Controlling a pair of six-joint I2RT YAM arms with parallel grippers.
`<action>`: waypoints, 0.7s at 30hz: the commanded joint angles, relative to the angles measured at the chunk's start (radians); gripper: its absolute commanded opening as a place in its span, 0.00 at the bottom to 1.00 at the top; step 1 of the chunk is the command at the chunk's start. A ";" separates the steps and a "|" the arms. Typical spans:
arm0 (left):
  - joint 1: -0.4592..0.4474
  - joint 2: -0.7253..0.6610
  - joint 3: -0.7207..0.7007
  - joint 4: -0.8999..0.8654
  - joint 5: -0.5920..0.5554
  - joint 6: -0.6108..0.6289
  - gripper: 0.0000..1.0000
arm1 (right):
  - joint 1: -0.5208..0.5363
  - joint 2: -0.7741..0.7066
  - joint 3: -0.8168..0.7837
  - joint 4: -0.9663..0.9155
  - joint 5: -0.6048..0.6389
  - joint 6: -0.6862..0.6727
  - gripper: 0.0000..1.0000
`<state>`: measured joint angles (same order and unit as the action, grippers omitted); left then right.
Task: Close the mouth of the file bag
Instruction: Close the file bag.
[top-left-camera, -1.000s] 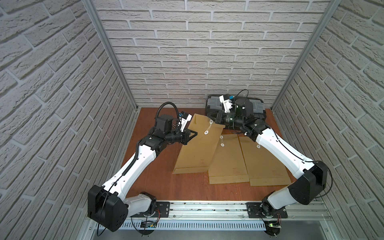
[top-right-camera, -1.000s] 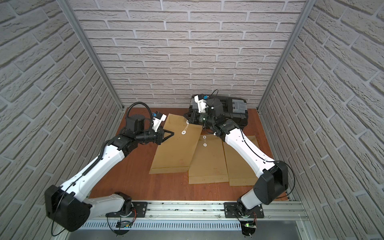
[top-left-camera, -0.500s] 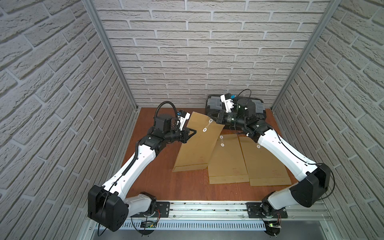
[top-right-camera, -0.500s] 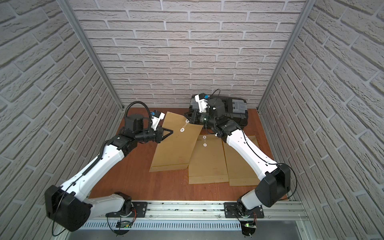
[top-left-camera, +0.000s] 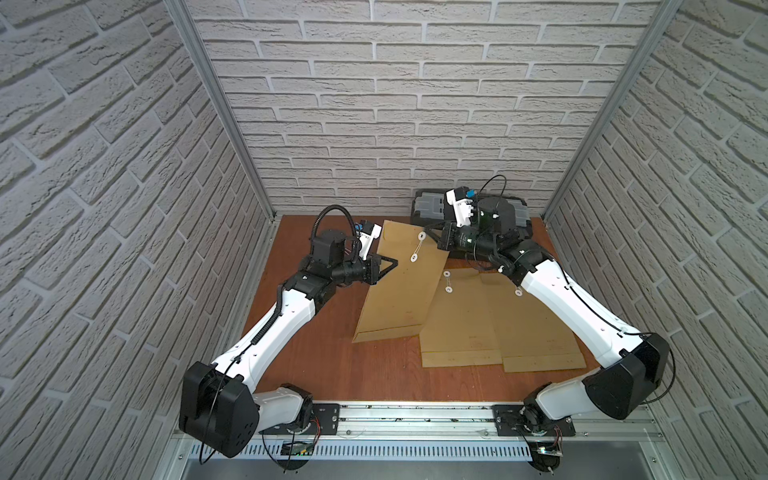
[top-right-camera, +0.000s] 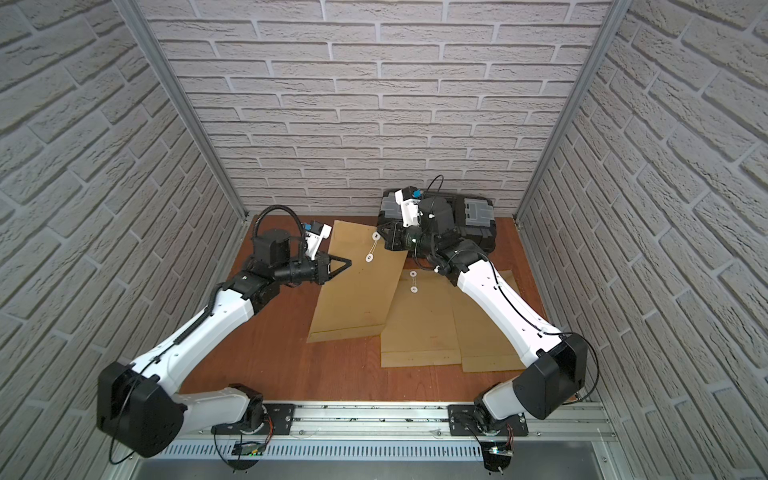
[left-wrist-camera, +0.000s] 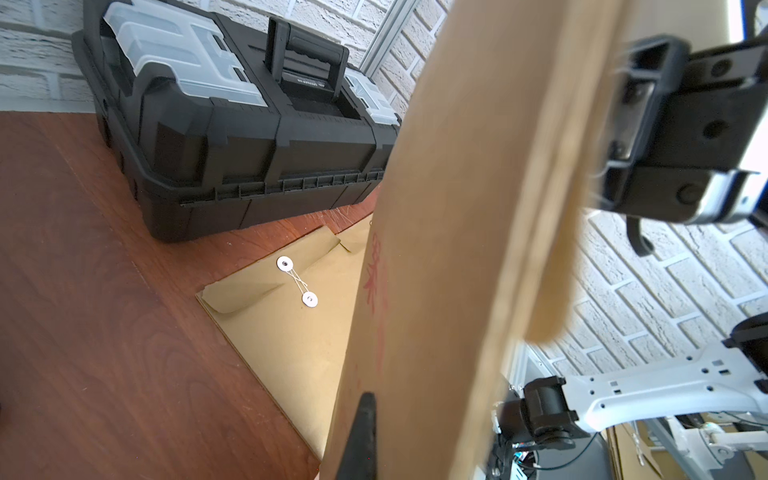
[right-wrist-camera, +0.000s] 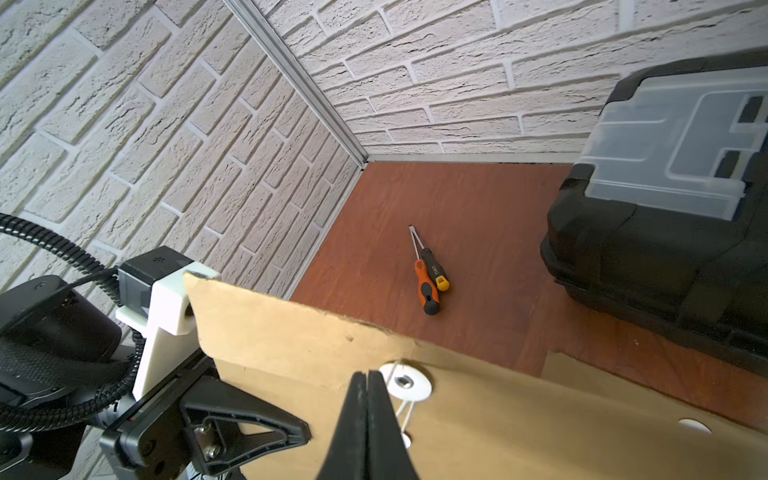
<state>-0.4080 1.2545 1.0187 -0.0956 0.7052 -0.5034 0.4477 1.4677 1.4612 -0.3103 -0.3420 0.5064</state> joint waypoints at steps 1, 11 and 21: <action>0.006 0.008 0.001 0.096 0.023 -0.021 0.00 | 0.004 0.009 0.036 0.000 -0.031 -0.032 0.03; 0.005 0.020 0.013 0.081 0.028 -0.001 0.00 | 0.046 0.051 0.036 0.052 -0.066 0.022 0.03; 0.004 0.005 0.007 0.061 0.028 0.018 0.00 | 0.046 0.105 0.046 0.168 -0.127 0.107 0.03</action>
<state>-0.4076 1.2709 1.0187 -0.0772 0.7200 -0.5049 0.4847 1.5673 1.4830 -0.2375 -0.4049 0.5671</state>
